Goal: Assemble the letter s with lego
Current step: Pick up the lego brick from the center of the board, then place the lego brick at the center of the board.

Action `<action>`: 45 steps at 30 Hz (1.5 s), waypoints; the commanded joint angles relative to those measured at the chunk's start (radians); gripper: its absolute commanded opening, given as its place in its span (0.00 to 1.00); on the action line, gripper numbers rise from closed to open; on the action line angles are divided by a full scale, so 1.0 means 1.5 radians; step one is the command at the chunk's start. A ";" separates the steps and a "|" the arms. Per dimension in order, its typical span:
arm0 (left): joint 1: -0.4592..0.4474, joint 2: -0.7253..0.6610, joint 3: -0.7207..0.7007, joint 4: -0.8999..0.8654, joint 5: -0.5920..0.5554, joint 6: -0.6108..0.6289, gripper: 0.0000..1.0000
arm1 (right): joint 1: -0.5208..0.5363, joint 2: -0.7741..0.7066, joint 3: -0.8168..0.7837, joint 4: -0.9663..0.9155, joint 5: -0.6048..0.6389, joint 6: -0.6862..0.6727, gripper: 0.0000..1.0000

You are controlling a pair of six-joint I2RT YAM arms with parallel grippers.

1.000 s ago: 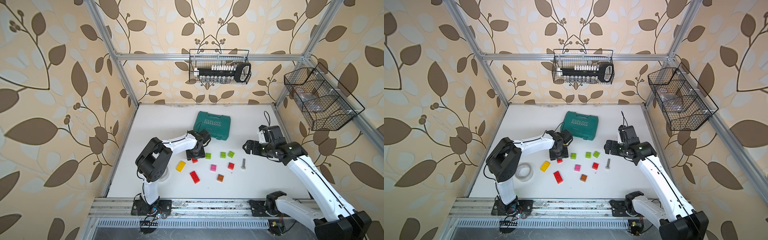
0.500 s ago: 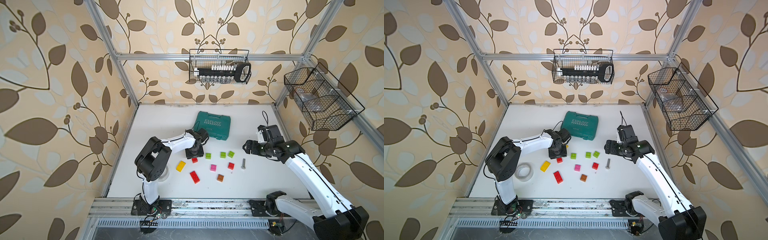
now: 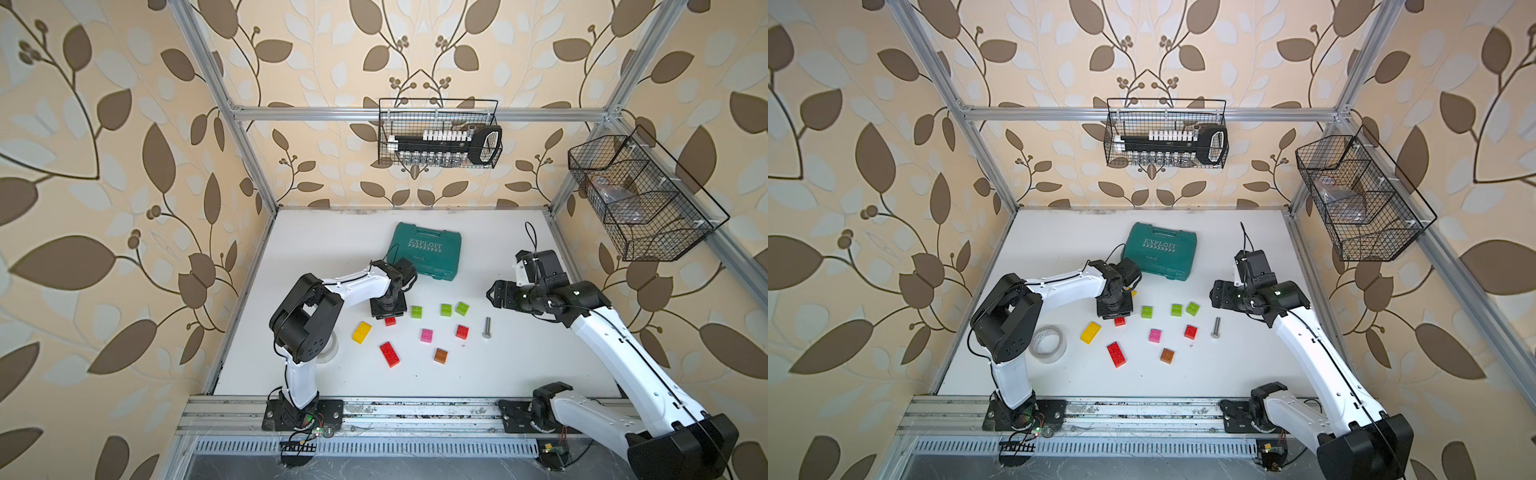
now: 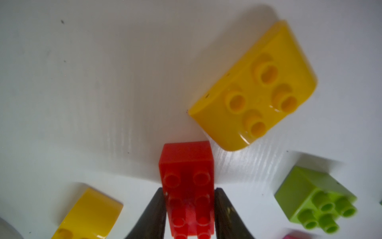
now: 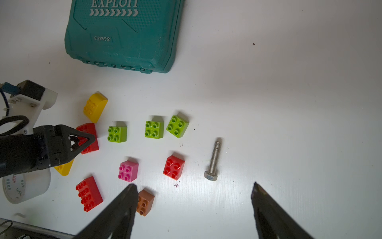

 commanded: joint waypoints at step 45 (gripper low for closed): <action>-0.094 -0.019 0.025 -0.053 0.079 0.959 0.23 | 0.030 -0.168 -0.095 0.107 -0.044 -0.173 0.63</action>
